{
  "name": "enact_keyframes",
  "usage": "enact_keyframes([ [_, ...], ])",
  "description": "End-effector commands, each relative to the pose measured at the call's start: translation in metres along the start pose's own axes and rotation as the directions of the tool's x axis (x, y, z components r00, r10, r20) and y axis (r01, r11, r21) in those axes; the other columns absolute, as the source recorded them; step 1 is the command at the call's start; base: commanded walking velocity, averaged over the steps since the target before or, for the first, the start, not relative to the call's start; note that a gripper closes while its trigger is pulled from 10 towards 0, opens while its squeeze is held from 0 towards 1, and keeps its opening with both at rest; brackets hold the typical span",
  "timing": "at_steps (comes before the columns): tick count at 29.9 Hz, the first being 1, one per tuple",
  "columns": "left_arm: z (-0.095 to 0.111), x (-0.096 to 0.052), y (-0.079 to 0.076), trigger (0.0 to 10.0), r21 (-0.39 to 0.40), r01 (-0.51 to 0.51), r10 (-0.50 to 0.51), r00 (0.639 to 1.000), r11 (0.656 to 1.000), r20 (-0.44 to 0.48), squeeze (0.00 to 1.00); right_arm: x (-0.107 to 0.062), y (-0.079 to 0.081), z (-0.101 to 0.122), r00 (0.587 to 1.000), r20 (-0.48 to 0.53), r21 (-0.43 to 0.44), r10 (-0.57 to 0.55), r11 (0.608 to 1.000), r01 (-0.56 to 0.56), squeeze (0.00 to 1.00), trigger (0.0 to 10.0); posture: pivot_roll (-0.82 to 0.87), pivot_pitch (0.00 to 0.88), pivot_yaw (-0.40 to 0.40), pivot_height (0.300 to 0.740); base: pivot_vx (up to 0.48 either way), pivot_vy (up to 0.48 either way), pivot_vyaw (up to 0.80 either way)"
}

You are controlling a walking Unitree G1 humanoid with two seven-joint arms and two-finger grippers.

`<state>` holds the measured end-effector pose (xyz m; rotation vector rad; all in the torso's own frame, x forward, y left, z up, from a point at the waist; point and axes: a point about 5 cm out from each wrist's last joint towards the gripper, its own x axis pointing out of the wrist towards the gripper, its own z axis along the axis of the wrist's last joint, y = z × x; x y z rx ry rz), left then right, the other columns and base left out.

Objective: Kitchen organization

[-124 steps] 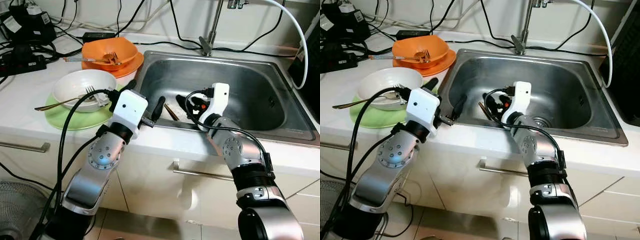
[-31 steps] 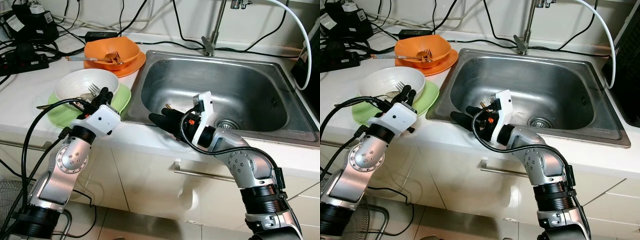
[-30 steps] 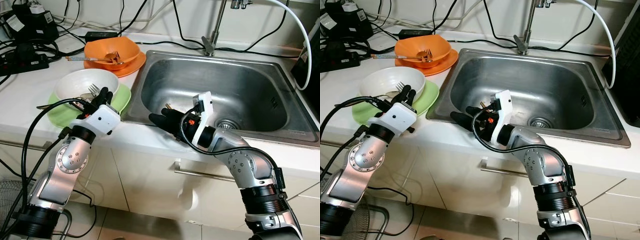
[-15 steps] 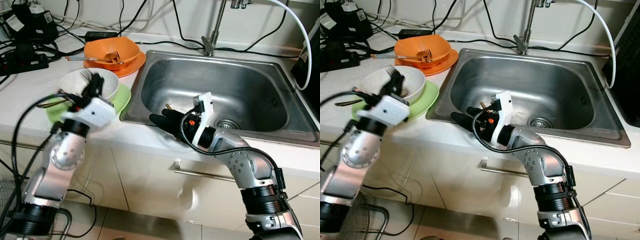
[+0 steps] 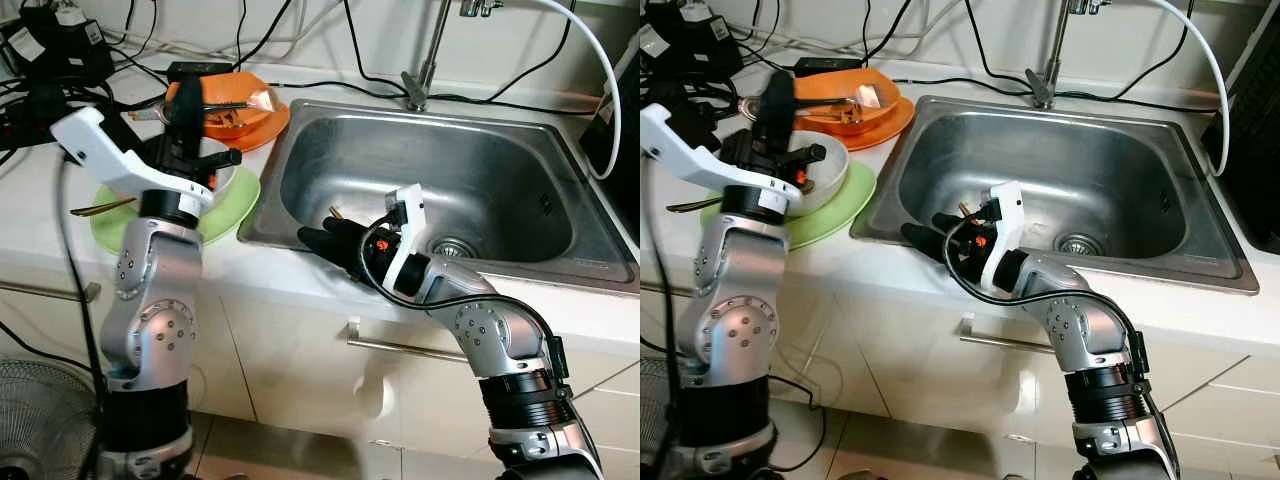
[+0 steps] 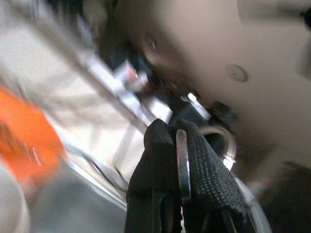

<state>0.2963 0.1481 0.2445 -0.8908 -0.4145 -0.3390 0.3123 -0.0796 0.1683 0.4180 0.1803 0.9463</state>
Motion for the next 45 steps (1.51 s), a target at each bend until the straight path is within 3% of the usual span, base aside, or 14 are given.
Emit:
enact_keyframes([
  [1, -0.001, -0.004, 0.000, 0.0, -0.106, 0.022, -0.024, 1.000, 0.994, -0.018, 0.00, -0.001, -0.002, 0.005, 1.000, 0.019, 0.024, -0.009, 1.000, 0.009, 0.00, 10.0, -0.05, 0.033, -0.010, 0.740, 0.000, 0.000, 0.00],
  [2, -0.007, -0.009, 0.002, 0.0, -0.178, 0.020, -0.026, 0.999, 0.984, -0.035, 0.00, 0.000, -0.002, 0.008, 0.999, 0.042, 0.053, -0.011, 0.999, 0.009, 0.00, 10.0, -0.05, 0.032, -0.010, 0.740, 0.000, 0.000, 0.00],
  [3, -0.007, -0.009, 0.002, 0.0, -0.178, 0.020, -0.026, 0.999, 0.984, -0.035, 0.00, 0.000, -0.002, 0.008, 0.999, 0.042, 0.053, -0.011, 0.999, 0.009, 0.00, 10.0, -0.05, 0.032, -0.010, 0.740, 0.000, 0.000, 0.00],
  [4, -0.017, -0.015, 0.004, 0.0, -0.267, 0.008, -0.026, 0.998, 0.964, -0.064, 0.00, 0.000, -0.002, 0.013, 0.996, 0.085, 0.115, -0.013, 0.993, 0.003, 0.00, 10.0, -0.05, 0.031, -0.011, 0.740, 0.000, 0.000, 0.00],
  [5, -0.020, -0.017, 0.003, 0.0, -0.299, 0.016, -0.040, 0.996, 0.954, -0.075, 0.00, 0.000, -0.002, 0.015, 0.995, 0.101, 0.134, -0.011, 0.991, -0.003, 0.00, 10.0, -0.05, 0.031, -0.011, 0.740, 0.000, 0.000, 0.00],
  [12, -0.032, -0.024, 0.000, 0.0, -0.404, 0.017, -0.087, 0.984, 0.915, -0.155, 0.00, 0.003, 0.002, 0.023, 0.983, 0.183, 0.262, 0.012, 0.963, -0.061, 0.00, 10.0, -0.05, 0.025, -0.012, 0.740, 0.000, 0.000, 0.00],
  [18, -0.036, -0.026, 0.000, 0.0, -0.429, 0.011, -0.100, 0.977, 0.903, -0.186, 0.00, 0.007, 0.011, 0.031, 0.968, 0.245, 0.368, 0.053, 0.919, -0.144, 0.00, 10.0, -0.05, 0.023, -0.012, 0.740, 0.000, 0.000, 0.00],
  [27, -0.035, -0.027, 0.004, 0.0, -0.428, -0.001, -0.095, 0.974, 0.904, -0.204, 0.00, 0.002, 0.025, 0.043, 0.939, 0.305, 0.363, 0.157, 0.893, -0.267, 0.00, 10.0, -0.05, 0.025, -0.011, 0.740, 0.000, 0.000, 0.00],
  [35, -0.044, -0.031, -0.005, 0.0, -0.450, 0.013, -0.134, 0.962, 0.893, -0.240, 0.00, 0.004, 0.022, 0.043, 0.944, 0.308, 0.378, 0.115, 0.896, -0.233, 0.00, 10.0, -0.05, 0.026, -0.015, 0.740, 0.000, 0.000, 0.00],
  [36, -0.046, -0.032, -0.006, 0.0, -0.451, 0.011, -0.138, 0.958, 0.892, -0.250, 0.00, 0.004, 0.022, 0.044, 0.944, 0.310, 0.382, 0.112, 0.895, -0.231, 0.00, 7.7, -0.05, 0.026, -0.015, 0.740, 0.000, 0.000, 0.00],
  [37, -0.048, -0.032, -0.008, 0.0, -0.454, 0.010, -0.142, 0.956, 0.891, -0.258, 0.00, 0.005, 0.022, 0.044, 0.944, 0.312, 0.385, 0.110, 0.894, -0.232, 0.00, 6.5, -0.05, 0.026, -0.015, 0.740, 0.000, 0.000, 0.00],
  [38, -0.051, -0.033, -0.010, 0.0, -0.460, 0.013, -0.151, 0.952, 0.888, -0.265, 0.00, 0.005, 0.021, 0.044, 0.944, 0.313, 0.387, 0.107, 0.893, -0.230, 0.00, 2.2, -0.04, 0.025, -0.015, 0.740, 0.000, 0.000, 0.00],
  [40, -0.055, -0.034, -0.015, 0.0, -0.466, 0.023, -0.171, 0.945, 0.884, -0.279, 0.00, 0.006, 0.020, 0.045, 0.943, 0.318, 0.390, 0.100, 0.892, -0.226, 0.00, 0.0, -0.04, 0.025, -0.015, 0.740, 0.000, 0.000, 0.00],
  [45, -0.054, -0.033, -0.014, 0.0, -0.466, 0.014, -0.163, 0.946, 0.885, -0.279, 0.00, 0.006, 0.017, 0.047, 0.939, 0.335, 0.400, 0.075, 0.891, -0.213, 0.00, 0.0, -0.04, 0.022, -0.012, 0.740, 0.000, 0.000, 0.00],
])
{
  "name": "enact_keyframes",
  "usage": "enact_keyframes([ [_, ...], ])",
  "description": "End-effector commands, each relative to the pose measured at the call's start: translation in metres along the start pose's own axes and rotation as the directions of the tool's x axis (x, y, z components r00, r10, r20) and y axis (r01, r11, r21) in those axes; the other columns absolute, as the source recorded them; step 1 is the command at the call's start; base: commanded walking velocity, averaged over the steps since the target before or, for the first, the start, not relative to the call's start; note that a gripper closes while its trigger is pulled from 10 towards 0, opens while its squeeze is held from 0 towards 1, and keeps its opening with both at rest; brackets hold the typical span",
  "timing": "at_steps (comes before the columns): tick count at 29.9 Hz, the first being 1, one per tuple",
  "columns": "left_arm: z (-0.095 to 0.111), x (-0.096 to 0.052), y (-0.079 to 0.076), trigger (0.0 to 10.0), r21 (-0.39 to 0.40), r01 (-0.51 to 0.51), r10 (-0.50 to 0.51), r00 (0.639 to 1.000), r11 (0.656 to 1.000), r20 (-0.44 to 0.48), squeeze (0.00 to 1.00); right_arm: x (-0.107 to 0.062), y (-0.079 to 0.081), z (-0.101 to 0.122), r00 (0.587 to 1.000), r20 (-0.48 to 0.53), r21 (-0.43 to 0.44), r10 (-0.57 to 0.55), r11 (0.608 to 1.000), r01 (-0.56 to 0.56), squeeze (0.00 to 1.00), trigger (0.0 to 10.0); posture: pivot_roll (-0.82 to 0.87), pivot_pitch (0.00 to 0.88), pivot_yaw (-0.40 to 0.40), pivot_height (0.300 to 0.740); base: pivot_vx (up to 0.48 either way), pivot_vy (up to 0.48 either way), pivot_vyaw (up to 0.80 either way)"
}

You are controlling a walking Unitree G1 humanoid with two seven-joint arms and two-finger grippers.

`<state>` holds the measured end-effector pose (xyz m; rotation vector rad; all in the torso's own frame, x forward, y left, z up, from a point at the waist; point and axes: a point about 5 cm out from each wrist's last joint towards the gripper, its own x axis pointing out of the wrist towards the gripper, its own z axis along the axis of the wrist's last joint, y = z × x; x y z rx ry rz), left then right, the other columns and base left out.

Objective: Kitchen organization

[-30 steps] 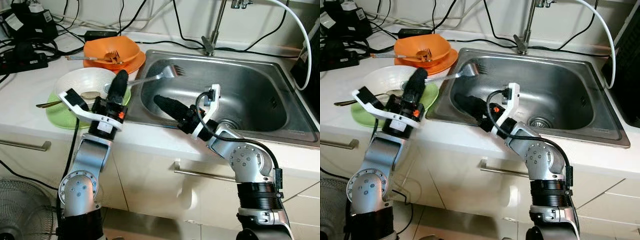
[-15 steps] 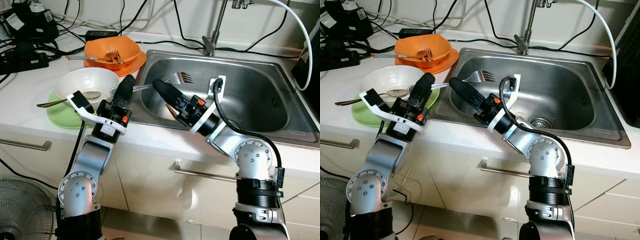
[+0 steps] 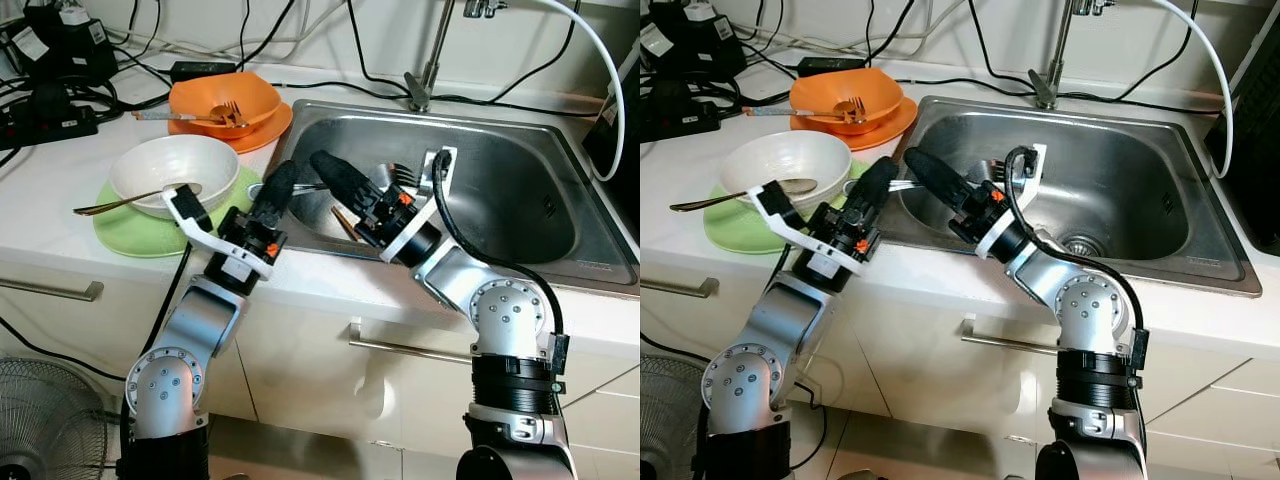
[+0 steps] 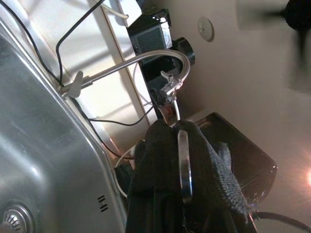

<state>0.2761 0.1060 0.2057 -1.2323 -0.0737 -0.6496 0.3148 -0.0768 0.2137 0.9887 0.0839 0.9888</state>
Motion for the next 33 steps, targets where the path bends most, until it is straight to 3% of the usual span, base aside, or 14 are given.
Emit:
enact_keyframes([
  [1, -0.0049, 0.0002, -0.0044, 0.0, -0.026, 0.022, -0.022, 1.000, 0.999, -0.003, 0.00, 0.0026, 0.0001, 0.0059, 1.000, 0.025, 0.001, -0.009, 1.000, 0.009, 0.00, 0.0, -0.04, 0.021, -0.011, 0.740, 0.000, 0.000, 0.00],
  [32, -0.0039, -0.0004, -0.0028, 0.0, -0.004, 0.006, -0.006, 1.000, 1.000, 0.000, 0.00, 0.0032, -0.0044, 0.0068, 0.998, 0.038, -0.003, -0.047, 0.999, 0.047, 0.00, 0.0, -0.04, 0.021, -0.013, 0.740, 0.000, 0.000, 0.00],
  [33, -0.0046, -0.0002, -0.0008, 2.2, 0.011, -0.013, 0.013, 1.000, 1.000, -0.008, 0.00, 0.0031, -0.0046, 0.0069, 0.998, 0.038, -0.005, -0.049, 0.999, 0.049, 0.00, 0.0, -0.05, 0.021, -0.014, 0.740, 0.000, 0.000, 0.00],
])
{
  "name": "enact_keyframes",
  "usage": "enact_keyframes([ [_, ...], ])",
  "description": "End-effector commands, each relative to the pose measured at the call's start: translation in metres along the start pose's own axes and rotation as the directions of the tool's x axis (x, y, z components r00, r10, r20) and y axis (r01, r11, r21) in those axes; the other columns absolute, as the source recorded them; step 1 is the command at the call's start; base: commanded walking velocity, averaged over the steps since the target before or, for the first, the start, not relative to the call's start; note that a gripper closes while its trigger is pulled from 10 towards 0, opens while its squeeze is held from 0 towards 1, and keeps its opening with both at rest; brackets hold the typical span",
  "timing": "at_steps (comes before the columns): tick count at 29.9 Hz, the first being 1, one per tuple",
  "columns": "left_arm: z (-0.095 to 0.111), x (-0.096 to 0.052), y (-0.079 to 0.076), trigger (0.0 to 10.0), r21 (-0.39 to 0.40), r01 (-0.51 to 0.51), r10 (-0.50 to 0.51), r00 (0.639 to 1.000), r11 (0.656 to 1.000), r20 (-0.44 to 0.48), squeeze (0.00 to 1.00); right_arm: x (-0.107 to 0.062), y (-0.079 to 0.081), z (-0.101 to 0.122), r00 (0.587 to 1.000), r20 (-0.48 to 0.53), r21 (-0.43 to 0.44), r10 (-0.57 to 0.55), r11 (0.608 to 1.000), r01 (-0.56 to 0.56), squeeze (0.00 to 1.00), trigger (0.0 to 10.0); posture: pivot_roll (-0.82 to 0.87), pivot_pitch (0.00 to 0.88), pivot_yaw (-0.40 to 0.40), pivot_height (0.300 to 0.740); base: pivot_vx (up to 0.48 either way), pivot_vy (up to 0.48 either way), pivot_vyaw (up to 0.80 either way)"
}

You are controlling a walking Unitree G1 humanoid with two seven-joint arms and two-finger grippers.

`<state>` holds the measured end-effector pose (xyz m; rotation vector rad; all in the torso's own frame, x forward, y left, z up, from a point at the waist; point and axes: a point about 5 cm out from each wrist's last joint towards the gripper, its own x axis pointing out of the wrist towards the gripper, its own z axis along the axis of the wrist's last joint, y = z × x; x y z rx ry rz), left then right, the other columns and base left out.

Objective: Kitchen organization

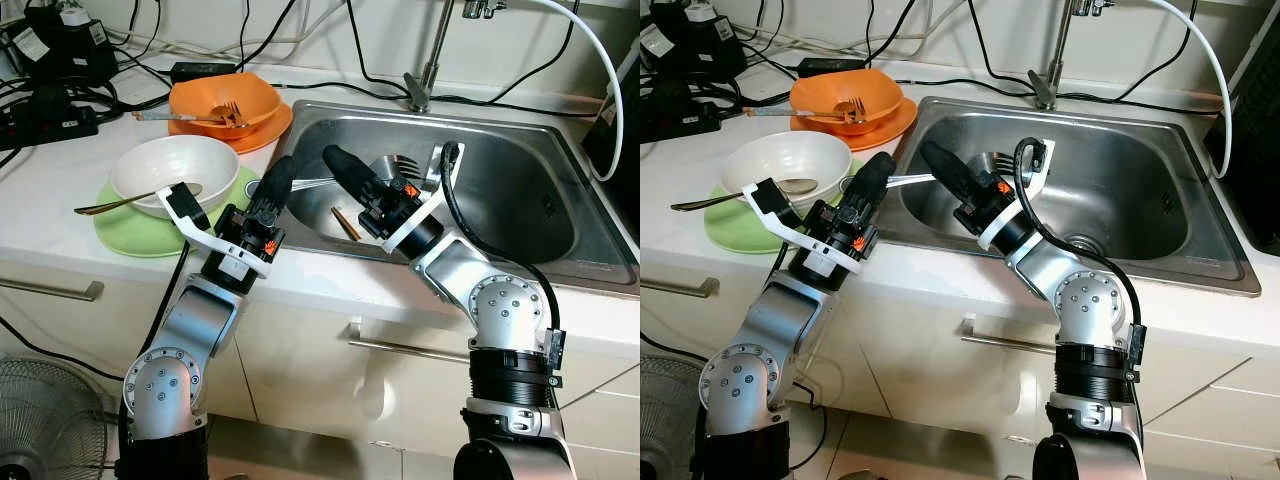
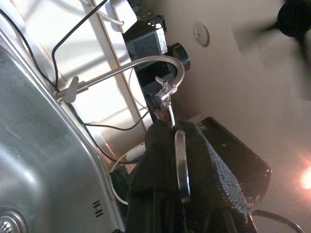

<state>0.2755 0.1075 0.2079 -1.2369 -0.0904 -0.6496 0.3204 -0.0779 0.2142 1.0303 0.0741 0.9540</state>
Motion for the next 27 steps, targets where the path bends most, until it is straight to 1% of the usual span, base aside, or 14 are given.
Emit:
enact_keyframes([
  [1, -0.009, 0.000, 0.007, 10.0, 0.041, -0.067, 0.068, 0.997, 0.997, -0.040, 1.00, 0.000, -0.001, 0.004, 0.999, 0.003, -0.034, -0.036, 0.999, 0.036, 0.00, 0.0, -0.05, 0.022, -0.015, 0.740, 0.000, 0.000, 0.00],
  [3, -0.010, 0.000, 0.008, 10.0, 0.040, -0.074, 0.076, 0.996, 0.996, -0.045, 1.00, 0.000, -0.002, 0.004, 0.999, 0.004, -0.034, -0.038, 0.999, 0.038, 0.00, 0.0, -0.05, 0.022, -0.015, 0.740, 0.000, 0.000, 0.00],
  [4, -0.013, -0.001, 0.011, 10.0, 0.052, -0.091, 0.095, 0.993, 0.994, -0.068, 1.00, 0.001, -0.003, 0.005, 0.999, 0.009, -0.036, -0.049, 0.998, 0.049, 0.00, 0.0, -0.05, 0.023, -0.017, 0.740, 0.000, 0.000, 0.00],
  [8, -0.017, -0.002, 0.020, 10.0, 0.127, -0.145, 0.158, 0.983, 0.981, -0.095, 1.00, 0.000, -0.006, 0.011, 0.996, 0.042, -0.012, -0.080, 0.997, 0.081, 0.00, 0.0, -0.05, 0.023, -0.018, 0.740, 0.000, 0.000, 0.00],
  [9, -0.017, -0.002, 0.020, 10.0, 0.127, -0.145, 0.158, 0.983, 0.981, -0.095, 1.00, 0.000, -0.006, 0.011, 0.996, 0.042, -0.012, -0.080, 0.997, 0.081, 0.00, 0.0, -0.05, 0.023, -0.018, 0.740, 0.000, 0.000, 0.00],
  [10, -0.020, -0.003, 0.023, 10.0, 0.154, -0.157, 0.175, 0.978, 0.976, -0.111, 1.00, 0.000, -0.007, 0.016, 0.993, 0.063, -0.006, -0.096, 0.995, 0.096, 0.00, 0.0, -0.05, 0.023, -0.018, 0.740, 0.000, 0.000, 0.00],
  [15, -0.024, -0.003, 0.023, 10.0, 0.173, -0.154, 0.179, 0.975, 0.973, -0.134, 1.00, 0.000, -0.011, 0.022, 0.985, 0.094, -0.030, -0.144, 0.989, 0.147, 0.00, 0.0, -0.05, 0.023, -0.016, 0.740, 0.000, 0.000, 0.00],
  [18, -0.026, -0.004, 0.025, 10.0, 0.231, -0.143, 0.184, 0.968, 0.962, -0.168, 1.00, -0.002, -0.019, 0.028, 0.966, 0.145, -0.041, -0.215, 0.974, 0.223, 0.00, 0.0, -0.05, 0.023, -0.016, 0.740, 0.000, 0.000, 0.00],
  [22, -0.030, -0.006, 0.023, 10.0, 0.256, -0.113, 0.166, 0.966, 0.960, -0.199, 1.00, -0.004, -0.028, 0.030, 0.939, 0.176, -0.086, -0.296, 0.946, 0.314, 0.00, 0.0, -0.04, 0.023, -0.021, 0.740, 0.000, 0.000, 0.00],
  [23, -0.031, -0.006, 0.022, 10.0, 0.274, -0.106, 0.167, 0.963, 0.956, -0.211, 1.00, -0.004, -0.031, 0.032, 0.930, 0.186, -0.098, -0.318, 0.936, 0.339, 0.00, 0.0, -0.04, 0.024, -0.022, 0.740, 0.000, 0.000, 0.00],
  [24, -0.031, -0.006, 0.022, 10.0, 0.274, -0.106, 0.167, 0.963, 0.956, -0.211, 1.00, -0.004, -0.031, 0.032, 0.930, 0.186, -0.098, -0.318, 0.936, 0.339, 0.00, 0.0, -0.04, 0.024, -0.022, 0.740, 0.000, 0.000, 0.00],
  [25, -0.032, -0.007, 0.022, 10.0, 0.294, -0.103, 0.172, 0.960, 0.950, -0.222, 1.00, -0.005, -0.036, 0.034, 0.918, 0.196, -0.121, -0.344, 0.921, 0.371, 0.00, 0.0, -0.04, 0.024, -0.022, 0.740, 0.000, 0.000, 0.00],
  [26, -0.033, -0.008, 0.023, 10.0, 0.314, -0.101, 0.180, 0.956, 0.944, -0.233, 1.00, -0.006, -0.041, 0.037, 0.907, 0.198, -0.170, -0.373, 0.898, 0.406, 0.00, 0.0, -0.03, 0.024, -0.023, 0.740, 0.000, 0.000, 0.00],
  [27, -0.033, -0.009, 0.024, 10.0, 0.336, -0.101, 0.189, 0.952, 0.936, -0.241, 1.00, -0.008, -0.047, 0.040, 0.890, 0.197, -0.278, -0.411, 0.847, 0.453, 0.00, 0.0, -0.03, 0.023, -0.022, 0.740, 0.000, 0.000, 0.00],
])
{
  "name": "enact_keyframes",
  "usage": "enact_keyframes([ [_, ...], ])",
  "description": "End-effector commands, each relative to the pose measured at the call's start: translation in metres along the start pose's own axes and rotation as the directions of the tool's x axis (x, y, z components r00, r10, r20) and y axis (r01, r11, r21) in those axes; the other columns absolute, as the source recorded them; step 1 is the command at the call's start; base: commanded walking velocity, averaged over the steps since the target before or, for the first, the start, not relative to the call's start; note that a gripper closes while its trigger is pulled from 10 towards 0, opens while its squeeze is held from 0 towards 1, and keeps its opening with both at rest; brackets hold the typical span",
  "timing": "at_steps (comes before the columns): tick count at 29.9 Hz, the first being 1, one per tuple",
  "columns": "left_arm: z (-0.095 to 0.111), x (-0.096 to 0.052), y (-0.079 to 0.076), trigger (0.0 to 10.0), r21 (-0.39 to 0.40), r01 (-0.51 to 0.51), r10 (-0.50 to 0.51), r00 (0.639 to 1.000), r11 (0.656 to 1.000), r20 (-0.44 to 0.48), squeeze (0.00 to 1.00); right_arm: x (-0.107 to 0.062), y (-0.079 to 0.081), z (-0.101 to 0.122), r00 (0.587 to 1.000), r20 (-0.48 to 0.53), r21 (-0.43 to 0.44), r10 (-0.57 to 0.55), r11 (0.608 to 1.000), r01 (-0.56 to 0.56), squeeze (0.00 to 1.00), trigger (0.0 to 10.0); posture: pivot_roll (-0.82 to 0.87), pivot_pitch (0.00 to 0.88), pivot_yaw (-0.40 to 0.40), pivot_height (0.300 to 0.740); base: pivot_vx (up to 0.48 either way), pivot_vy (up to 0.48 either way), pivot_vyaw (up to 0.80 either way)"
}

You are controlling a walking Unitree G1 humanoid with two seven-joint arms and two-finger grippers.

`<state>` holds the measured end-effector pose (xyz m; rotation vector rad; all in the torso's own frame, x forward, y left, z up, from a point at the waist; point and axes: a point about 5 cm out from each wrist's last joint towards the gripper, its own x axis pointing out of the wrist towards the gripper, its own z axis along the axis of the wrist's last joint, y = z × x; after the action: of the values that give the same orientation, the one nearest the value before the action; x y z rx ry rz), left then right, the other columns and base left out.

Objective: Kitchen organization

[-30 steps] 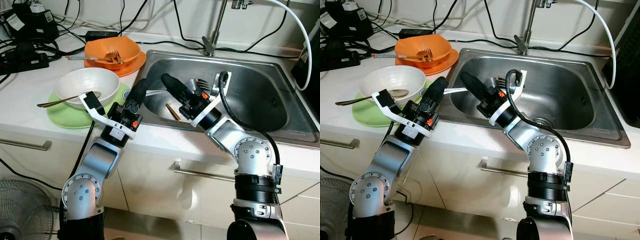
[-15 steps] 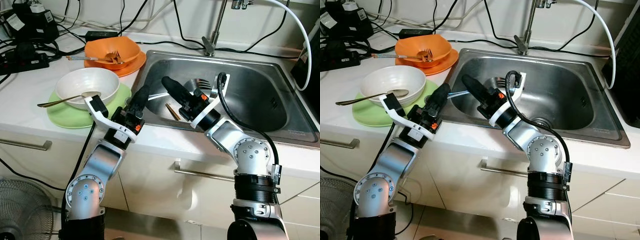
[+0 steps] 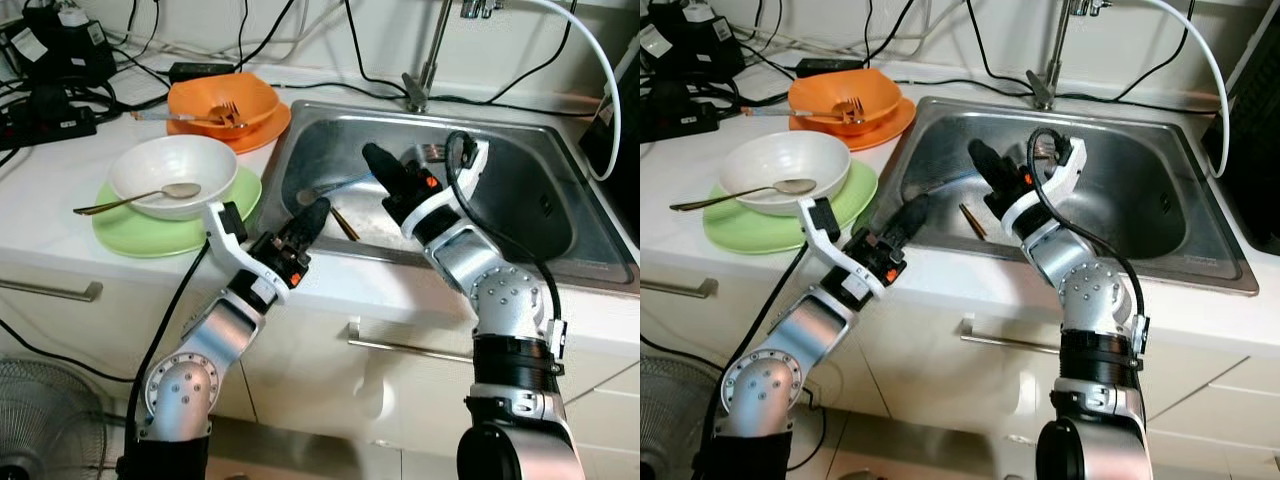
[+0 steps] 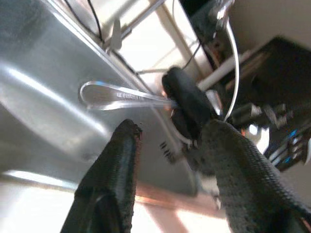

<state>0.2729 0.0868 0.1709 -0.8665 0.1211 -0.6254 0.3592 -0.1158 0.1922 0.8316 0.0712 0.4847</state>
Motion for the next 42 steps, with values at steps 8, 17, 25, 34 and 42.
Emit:
enact_keyframes([
  [8, -0.006, -0.002, 0.000, 10.0, 0.227, 0.010, 0.014, 0.994, 0.974, -0.105, 1.00, -0.003, -0.053, 0.009, 0.953, -0.014, -0.521, -0.302, 0.816, 0.251, 0.00, 0.0, -0.02, 0.021, -0.018, 0.740, 0.000, 0.000, 0.00],
  [17, -0.006, -0.002, 0.002, 10.0, 0.319, 0.006, 0.031, 0.993, 0.948, -0.110, 1.00, -0.009, -0.074, -0.006, 0.927, -0.090, -0.686, -0.363, 0.698, 0.206, 0.00, 1.7, -0.02, 0.018, -0.010, 0.740, 0.000, 0.000, 0.00],
  [25, -0.004, -0.003, 0.007, 10.0, 0.458, -0.008, 0.083, 0.986, 0.889, -0.145, 0.00, -0.013, -0.085, -0.021, 0.895, -0.120, -0.794, -0.430, 0.583, 0.173, 0.00, 10.0, -0.01, 0.013, -0.011, 0.740, 0.000, 0.000, 0.00],
  [34, -0.002, -0.001, 0.008, 10.0, 0.543, 0.004, 0.102, 0.981, 0.840, -0.164, 0.00, -0.013, -0.090, -0.004, 0.879, 0.005, -0.885, -0.477, 0.408, 0.226, 0.00, 10.0, -0.01, 0.008, -0.010, 0.740, 0.000, 0.000, 0.00],
  [42, -0.008, -0.001, 0.008, 10.0, 0.549, 0.022, 0.098, 0.977, 0.836, -0.188, 0.00, -0.004, -0.083, 0.013, 0.894, 0.039, -0.868, -0.446, 0.428, 0.251, 0.00, 10.0, -0.01, 0.012, -0.006, 0.740, 0.000, 0.000, 0.00],
])
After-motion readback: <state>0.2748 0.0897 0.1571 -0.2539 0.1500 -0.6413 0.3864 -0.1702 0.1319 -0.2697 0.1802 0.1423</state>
